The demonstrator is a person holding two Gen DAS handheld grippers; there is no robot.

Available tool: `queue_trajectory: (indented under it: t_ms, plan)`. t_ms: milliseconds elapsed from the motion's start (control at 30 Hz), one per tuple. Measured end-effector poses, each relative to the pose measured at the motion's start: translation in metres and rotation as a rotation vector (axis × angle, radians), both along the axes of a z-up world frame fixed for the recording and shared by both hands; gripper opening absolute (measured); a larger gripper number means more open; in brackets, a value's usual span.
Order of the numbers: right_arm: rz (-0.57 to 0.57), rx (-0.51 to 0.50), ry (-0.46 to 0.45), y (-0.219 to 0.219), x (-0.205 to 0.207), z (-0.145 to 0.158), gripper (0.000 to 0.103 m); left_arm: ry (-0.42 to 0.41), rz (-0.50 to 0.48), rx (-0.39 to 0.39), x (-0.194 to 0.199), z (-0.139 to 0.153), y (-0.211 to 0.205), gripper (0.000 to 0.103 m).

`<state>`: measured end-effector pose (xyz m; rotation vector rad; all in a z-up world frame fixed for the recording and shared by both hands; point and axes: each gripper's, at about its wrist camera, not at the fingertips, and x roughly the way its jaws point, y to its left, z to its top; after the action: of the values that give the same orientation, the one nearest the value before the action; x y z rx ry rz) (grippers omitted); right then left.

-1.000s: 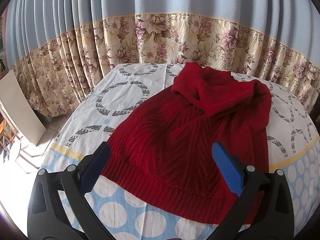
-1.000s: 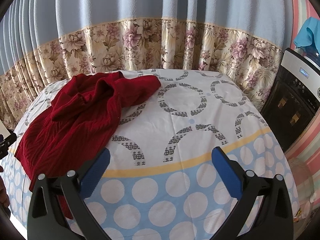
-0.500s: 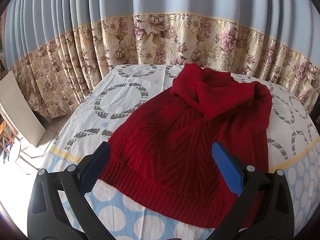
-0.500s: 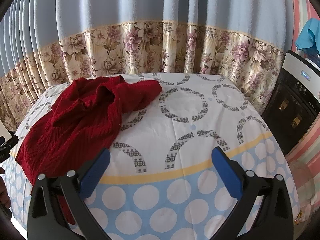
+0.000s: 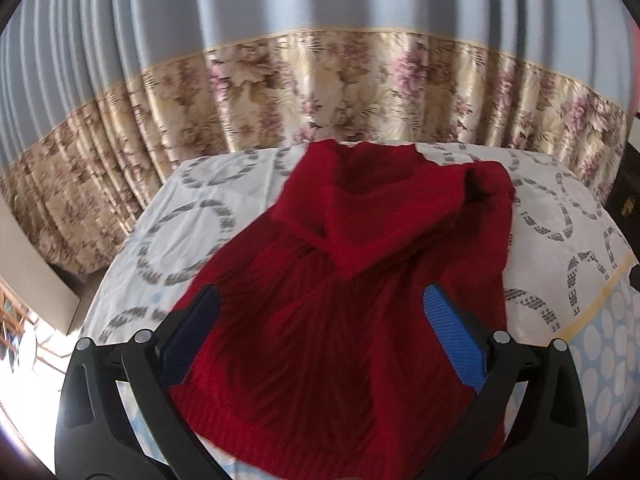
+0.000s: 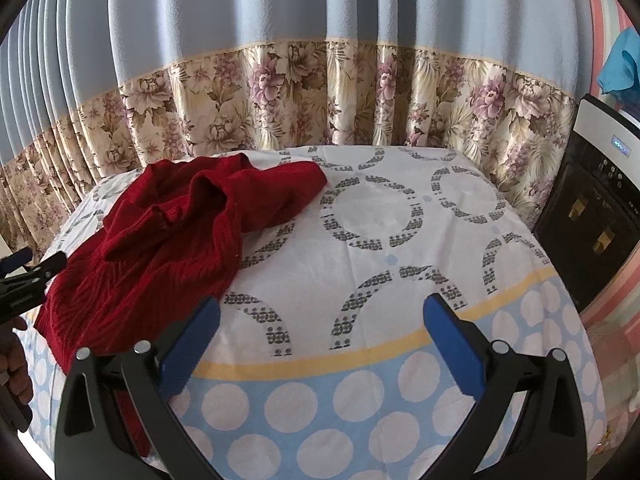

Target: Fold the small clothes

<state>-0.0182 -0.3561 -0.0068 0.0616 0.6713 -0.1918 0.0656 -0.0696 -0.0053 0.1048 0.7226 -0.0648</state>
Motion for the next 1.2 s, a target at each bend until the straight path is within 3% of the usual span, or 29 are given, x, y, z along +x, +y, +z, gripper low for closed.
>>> queue_trajectory:
  t_ms: [233,333,433,700,867,1067,1100,1133,1167,1200]
  plan:
    - [0.031,0.095,0.011,-0.014,0.011,-0.004,0.101,0.016,-0.029,0.019,0.025,-0.007,-0.025,0.100]
    - [0.071,0.074,-0.006,-0.005,0.022,-0.004,0.101,0.009,-0.020,0.009,0.027,-0.006,-0.020,0.100]
    - [0.117,0.050,-0.025,0.014,0.039,-0.005,0.101,0.013,0.013,0.003,0.028,-0.007,-0.002,0.100]
    - [0.242,0.125,-0.073,0.096,0.092,-0.010,0.101,0.031,0.129,-0.009,0.033,-0.016,0.071,0.100]
    - [0.272,0.131,-0.035,0.137,0.132,-0.027,0.101,0.025,0.158,-0.022,0.034,-0.017,0.093,0.100]
    - [0.268,0.128,0.041,0.156,0.168,-0.052,0.100,0.023,0.163,-0.011,0.039,-0.024,0.097,0.100]
    - [0.283,0.139,0.064,0.157,0.172,-0.058,0.092,0.025,0.160,-0.008,0.042,-0.025,0.096,0.100]
    - [0.313,0.162,0.096,0.160,0.178,-0.064,0.045,0.025,0.157,-0.008,0.043,-0.026,0.097,0.100]
    - [0.317,0.160,0.126,0.159,0.181,-0.068,0.010,0.027,0.154,-0.005,0.045,-0.026,0.094,0.100]
    - [0.316,0.161,0.125,0.157,0.180,-0.067,0.010,0.027,0.151,-0.003,0.046,-0.026,0.093,0.100]
